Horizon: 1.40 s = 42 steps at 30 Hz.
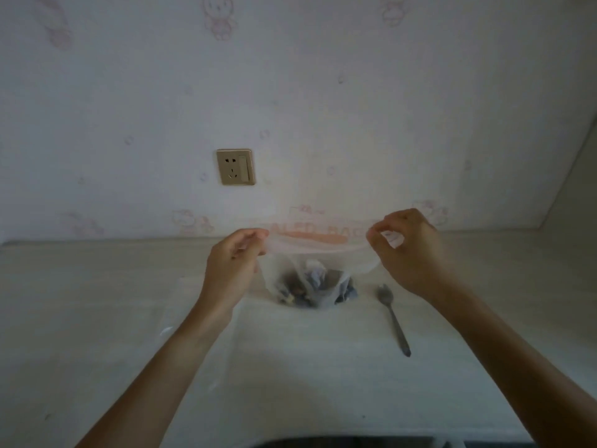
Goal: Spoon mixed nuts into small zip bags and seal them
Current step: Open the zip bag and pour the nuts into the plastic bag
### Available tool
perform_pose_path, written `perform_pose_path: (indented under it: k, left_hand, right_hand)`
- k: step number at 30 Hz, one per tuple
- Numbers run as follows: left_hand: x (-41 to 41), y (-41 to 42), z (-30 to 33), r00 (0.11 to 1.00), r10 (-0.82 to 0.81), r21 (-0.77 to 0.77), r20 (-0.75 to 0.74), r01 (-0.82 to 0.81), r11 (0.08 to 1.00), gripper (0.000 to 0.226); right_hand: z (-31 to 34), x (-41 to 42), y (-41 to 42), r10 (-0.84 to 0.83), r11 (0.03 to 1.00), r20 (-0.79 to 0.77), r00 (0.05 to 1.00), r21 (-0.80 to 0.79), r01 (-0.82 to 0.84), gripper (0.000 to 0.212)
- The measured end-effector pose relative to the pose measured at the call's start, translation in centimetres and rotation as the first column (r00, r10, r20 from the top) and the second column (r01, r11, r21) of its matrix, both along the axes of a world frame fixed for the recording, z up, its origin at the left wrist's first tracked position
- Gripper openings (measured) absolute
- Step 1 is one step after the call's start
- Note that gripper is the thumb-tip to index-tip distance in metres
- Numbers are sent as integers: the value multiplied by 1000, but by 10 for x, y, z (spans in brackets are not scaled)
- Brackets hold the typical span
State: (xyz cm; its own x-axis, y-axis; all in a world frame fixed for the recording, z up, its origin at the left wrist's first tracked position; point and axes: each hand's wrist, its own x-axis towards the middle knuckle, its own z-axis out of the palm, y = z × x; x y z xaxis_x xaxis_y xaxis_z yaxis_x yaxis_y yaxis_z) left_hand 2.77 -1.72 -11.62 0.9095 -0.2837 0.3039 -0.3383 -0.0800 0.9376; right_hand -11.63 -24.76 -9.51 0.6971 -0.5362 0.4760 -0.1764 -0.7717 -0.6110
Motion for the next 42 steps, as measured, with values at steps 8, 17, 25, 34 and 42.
perform_pose_path:
  k: [8, 17, 25, 34, 42]
  left_hand:
    - [-56, 25, -8, 974, -123, -358, -188, 49, 932, 11]
    - [-72, 38, 2, 857, -267, -474, -441, 30, 880, 16]
    - [-42, 32, -6, 843, -261, -395, -470, 64, 917, 19]
    - [-15, 24, -20, 874, -185, -275, -450, 61, 960, 28]
    - [-5, 16, -21, 764, -302, -417, -571, 48, 908, 24]
  right_hand:
    - [-9, -55, 34, 52, 996, 46, 998, 71, -56, 38]
    - [-17, -70, 39, -29, 905, 219, 975, 420, -68, 40]
    - [-31, -53, 20, -85, 838, 131, 988, 546, 0, 14]
    - [-26, -31, 12, 74, 486, 295, 953, 824, -292, 25]
    - [-42, -11, 15, -28, -37, 463, 886, 885, -464, 24]
